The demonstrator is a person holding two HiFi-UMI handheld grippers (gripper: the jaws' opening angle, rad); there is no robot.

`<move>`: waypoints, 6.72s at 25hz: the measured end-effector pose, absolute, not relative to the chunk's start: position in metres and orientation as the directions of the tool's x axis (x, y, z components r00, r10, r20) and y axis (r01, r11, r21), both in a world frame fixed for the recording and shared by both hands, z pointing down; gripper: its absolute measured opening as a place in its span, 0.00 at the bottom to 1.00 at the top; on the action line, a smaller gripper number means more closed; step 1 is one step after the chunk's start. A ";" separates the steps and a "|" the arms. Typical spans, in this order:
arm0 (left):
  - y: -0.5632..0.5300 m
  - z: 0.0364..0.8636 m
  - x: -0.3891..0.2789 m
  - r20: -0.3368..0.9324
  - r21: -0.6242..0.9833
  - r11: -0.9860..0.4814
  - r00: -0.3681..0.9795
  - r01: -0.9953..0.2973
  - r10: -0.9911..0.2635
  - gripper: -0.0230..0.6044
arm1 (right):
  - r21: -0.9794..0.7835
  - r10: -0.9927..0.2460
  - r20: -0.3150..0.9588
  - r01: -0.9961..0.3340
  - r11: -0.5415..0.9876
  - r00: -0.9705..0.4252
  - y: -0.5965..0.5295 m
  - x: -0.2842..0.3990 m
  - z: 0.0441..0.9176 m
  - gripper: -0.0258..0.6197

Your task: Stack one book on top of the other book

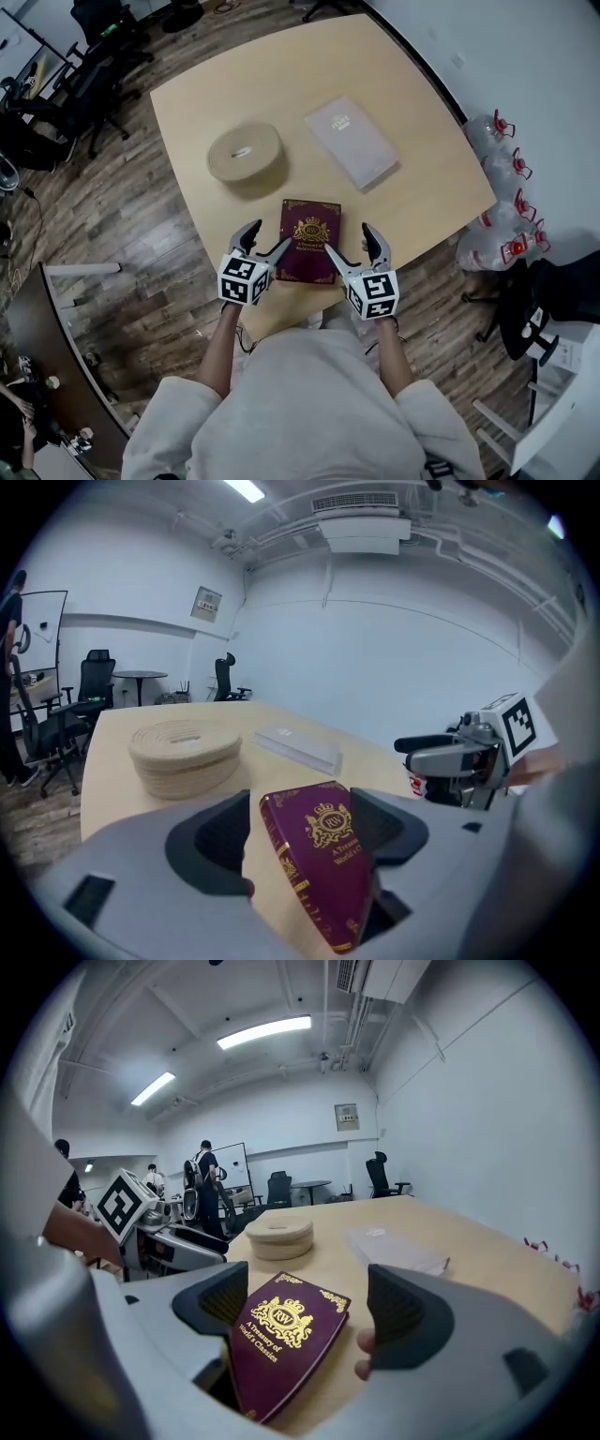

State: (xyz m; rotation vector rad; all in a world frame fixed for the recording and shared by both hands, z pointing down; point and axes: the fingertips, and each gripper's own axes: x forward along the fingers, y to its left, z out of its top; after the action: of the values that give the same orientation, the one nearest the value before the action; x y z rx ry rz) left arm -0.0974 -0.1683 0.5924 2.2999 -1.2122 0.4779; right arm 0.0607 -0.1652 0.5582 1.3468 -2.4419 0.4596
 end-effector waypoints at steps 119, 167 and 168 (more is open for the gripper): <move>-0.204 0.601 -0.018 0.443 0.359 -0.458 0.580 -0.813 -0.684 0.54 | -0.348 -0.731 0.433 -0.846 0.404 -0.527 -0.206 0.083 0.597 0.49; -0.365 0.475 0.043 0.307 0.222 -0.571 0.612 -0.791 -0.729 0.49 | -0.280 -0.830 0.265 -0.863 0.421 -0.491 -0.362 0.147 0.474 0.46; -0.369 0.477 0.044 0.310 0.224 -0.569 0.612 -0.791 -0.728 0.49 | -0.282 -0.828 0.269 -0.862 0.421 -0.492 -0.366 0.148 0.476 0.46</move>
State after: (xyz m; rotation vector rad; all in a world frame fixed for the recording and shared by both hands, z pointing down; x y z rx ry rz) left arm 0.0440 -0.3686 0.4768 2.5004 -1.2234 0.2605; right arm 0.1481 -0.3660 0.4759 1.5338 -2.5724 0.5919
